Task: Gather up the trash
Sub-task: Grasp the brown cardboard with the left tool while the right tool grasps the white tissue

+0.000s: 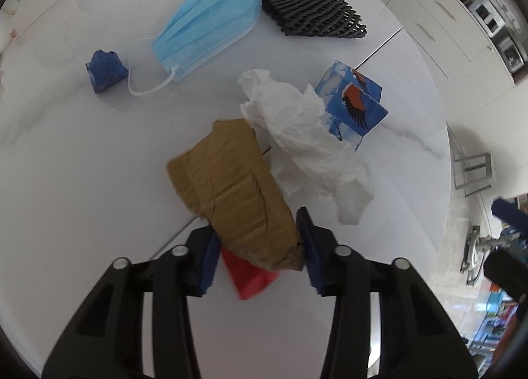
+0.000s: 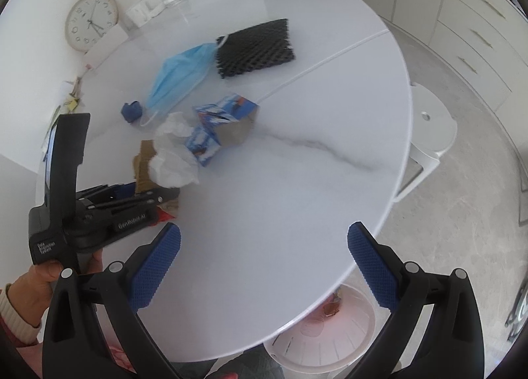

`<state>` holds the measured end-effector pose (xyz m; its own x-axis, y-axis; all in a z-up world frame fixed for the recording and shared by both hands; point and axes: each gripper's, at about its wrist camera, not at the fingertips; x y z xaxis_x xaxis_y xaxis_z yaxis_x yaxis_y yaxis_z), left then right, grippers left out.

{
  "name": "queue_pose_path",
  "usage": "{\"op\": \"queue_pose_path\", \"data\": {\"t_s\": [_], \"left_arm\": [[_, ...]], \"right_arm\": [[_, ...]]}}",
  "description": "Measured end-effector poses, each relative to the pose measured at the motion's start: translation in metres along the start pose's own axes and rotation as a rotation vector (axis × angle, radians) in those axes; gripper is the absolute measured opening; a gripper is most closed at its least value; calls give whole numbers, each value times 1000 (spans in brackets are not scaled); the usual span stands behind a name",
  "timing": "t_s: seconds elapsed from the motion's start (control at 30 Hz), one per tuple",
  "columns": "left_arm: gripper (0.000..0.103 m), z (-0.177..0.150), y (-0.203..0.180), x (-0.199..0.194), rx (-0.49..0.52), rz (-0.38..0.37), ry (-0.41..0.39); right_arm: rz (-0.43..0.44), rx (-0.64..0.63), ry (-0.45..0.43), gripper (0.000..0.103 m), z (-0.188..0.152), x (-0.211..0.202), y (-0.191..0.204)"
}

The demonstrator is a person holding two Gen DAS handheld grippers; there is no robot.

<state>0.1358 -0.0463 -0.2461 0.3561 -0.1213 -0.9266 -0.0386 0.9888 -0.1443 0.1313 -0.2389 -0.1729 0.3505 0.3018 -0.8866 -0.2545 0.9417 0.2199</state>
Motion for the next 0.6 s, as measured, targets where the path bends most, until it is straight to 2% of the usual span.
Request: {"op": "queue_pose_path", "data": {"t_s": [0.07, 0.1, 0.13, 0.23, 0.4, 0.5, 0.6], "left_arm": [[32, -2, 7, -3, 10, -10, -2], [16, -3, 10, -5, 11, -14, -4], [13, -4, 15, -6, 14, -15, -2], [12, -9, 33, -14, 17, 0, -5], [11, -19, 61, -32, -1, -11, -23], [11, -21, 73, -41, 0, -14, -41], [11, -25, 82, -49, 17, 5, -60]], "right_arm": [[25, -20, 0, 101, 4, 2, 8], [38, -37, 1, 101, 8, 5, 15], [50, -51, -3, 101, 10, 7, 21], [69, -85, 2, 100, 19, 15, 39], [81, -128, 18, 92, 37, 44, 73], [71, -135, 37, 84, 43, 63, 86], [57, -119, 76, 69, 46, 87, 96]]}}
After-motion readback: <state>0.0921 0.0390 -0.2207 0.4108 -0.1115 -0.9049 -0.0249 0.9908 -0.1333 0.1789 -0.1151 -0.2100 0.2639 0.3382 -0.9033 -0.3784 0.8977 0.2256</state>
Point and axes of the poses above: each gripper's, at about its wrist camera, not at the fingertips, and x roughly the way its jaws point, y to its left, z to its top, and after that the axes turned 4 degrees about -y, right-handed
